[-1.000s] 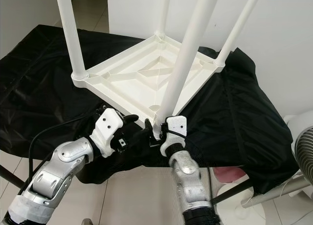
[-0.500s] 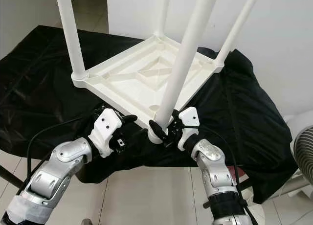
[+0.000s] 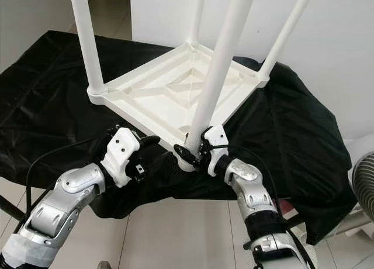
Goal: Building children table
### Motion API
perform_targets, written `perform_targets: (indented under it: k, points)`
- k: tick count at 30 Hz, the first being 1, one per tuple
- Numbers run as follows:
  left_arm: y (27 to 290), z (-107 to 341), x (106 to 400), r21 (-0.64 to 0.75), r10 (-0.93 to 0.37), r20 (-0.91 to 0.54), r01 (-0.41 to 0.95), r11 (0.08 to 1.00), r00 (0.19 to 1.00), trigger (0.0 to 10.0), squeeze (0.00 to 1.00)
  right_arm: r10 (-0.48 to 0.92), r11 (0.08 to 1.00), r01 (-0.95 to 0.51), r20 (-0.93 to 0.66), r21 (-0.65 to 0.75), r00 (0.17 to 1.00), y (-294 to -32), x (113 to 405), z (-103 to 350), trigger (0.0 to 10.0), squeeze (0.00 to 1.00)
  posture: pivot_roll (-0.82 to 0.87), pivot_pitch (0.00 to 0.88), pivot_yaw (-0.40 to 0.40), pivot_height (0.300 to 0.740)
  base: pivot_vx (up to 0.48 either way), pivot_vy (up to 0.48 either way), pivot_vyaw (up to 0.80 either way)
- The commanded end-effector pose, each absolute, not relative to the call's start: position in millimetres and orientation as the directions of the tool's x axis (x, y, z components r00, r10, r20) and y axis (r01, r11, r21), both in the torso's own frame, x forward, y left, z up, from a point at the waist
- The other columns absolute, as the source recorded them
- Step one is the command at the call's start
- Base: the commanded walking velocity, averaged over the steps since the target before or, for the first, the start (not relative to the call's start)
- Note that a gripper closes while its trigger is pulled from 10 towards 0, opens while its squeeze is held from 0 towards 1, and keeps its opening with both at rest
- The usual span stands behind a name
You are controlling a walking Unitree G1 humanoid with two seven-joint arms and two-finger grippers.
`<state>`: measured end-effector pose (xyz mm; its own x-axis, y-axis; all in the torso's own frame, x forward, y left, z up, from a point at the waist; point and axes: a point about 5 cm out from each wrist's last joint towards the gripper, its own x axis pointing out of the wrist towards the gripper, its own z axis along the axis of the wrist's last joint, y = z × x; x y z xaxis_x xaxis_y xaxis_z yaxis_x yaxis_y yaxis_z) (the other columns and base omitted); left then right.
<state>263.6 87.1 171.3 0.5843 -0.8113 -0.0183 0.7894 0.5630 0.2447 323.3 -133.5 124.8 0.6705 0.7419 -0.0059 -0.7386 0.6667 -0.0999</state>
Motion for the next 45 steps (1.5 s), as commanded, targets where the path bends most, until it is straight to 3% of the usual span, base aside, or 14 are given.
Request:
perform_targets:
  k: [1, 9, 10, 16, 20, 26, 28, 33, 37, 45]
  points:
    - [84, 173, 260, 0.253, -0.85, -0.026, 0.826, 0.504, 0.526, 10.0, 0.0, 0.746, 0.66, -0.745, -0.031, -0.099, 0.665, -134, 324, 119, 0.0, 0.0, 0.07, 0.046, -0.106, 0.74, 0.0, 0.0, 0.0]
    - [84, 174, 261, 0.256, -0.851, -0.023, 0.826, 0.502, 0.525, 10.0, 0.0, 0.742, 0.665, -0.74, -0.025, -0.101, 0.67, -138, 326, 118, 0.0, 0.0, 0.07, 0.045, -0.104, 0.74, 0.0, 0.0, 0.0]
    - [84, 174, 261, 0.257, -0.851, -0.022, 0.825, 0.503, 0.525, 10.0, 0.0, 0.735, 0.673, -0.733, -0.021, -0.103, 0.678, -139, 326, 119, 10.0, 0.0, 0.07, 0.045, -0.104, 0.74, 0.0, 0.0, 0.0]
    - [83, 173, 261, 0.255, -0.852, -0.021, 0.827, 0.501, 0.523, 10.0, 0.0, 0.711, 0.702, -0.706, 0.017, -0.093, 0.703, -140, 322, 123, 10.0, 0.0, 0.06, 0.049, -0.105, 0.74, 0.0, 0.0, 0.0]
    - [82, 172, 260, 0.255, -0.854, -0.022, 0.829, 0.498, 0.519, 10.0, 0.0, 0.608, 0.793, -0.6, 0.058, -0.108, 0.792, -142, 319, 125, 10.0, 0.0, 0.05, 0.055, -0.104, 0.74, 0.0, 0.0, 0.0]
    - [82, 172, 260, 0.251, -0.856, -0.022, 0.831, 0.496, 0.517, 10.0, 0.0, 0.548, 0.836, -0.542, 0.075, -0.084, 0.833, -140, 316, 124, 10.0, 0.0, 0.04, 0.058, -0.1, 0.74, 0.0, 0.0, 0.0]
    - [81, 171, 259, 0.246, -0.858, -0.025, 0.835, 0.492, 0.512, 10.0, 0.0, 0.451, 0.892, -0.45, 0.097, -0.039, 0.887, -138, 310, 123, 10.0, 0.0, 0.04, 0.06, -0.096, 0.74, 0.0, 0.0, 0.0]
    - [81, 171, 259, 0.245, -0.86, -0.026, 0.837, 0.489, 0.51, 10.0, 0.0, 0.389, 0.921, -0.39, 0.102, -0.013, 0.915, -137, 306, 121, 10.0, 0.0, 0.03, 0.059, -0.095, 0.74, 0.0, 0.0, 0.0]
    - [80, 171, 260, 0.245, -0.864, -0.026, 0.841, 0.482, 0.503, 10.0, 0.0, 0.202, 0.978, -0.207, 0.098, 0.035, 0.974, -135, 294, 118, 10.0, 0.0, 0.03, 0.06, -0.088, 0.74, 0.0, 0.0, 0.0]
    - [81, 172, 262, 0.249, -0.865, -0.027, 0.841, 0.48, 0.501, 10.0, 0.0, 0.027, 0.991, -0.038, 0.084, 0.129, 0.996, -125, 287, 119, 10.0, 0.0, 0.02, 0.059, -0.085, 0.74, 0.0, 0.0, 0.0]
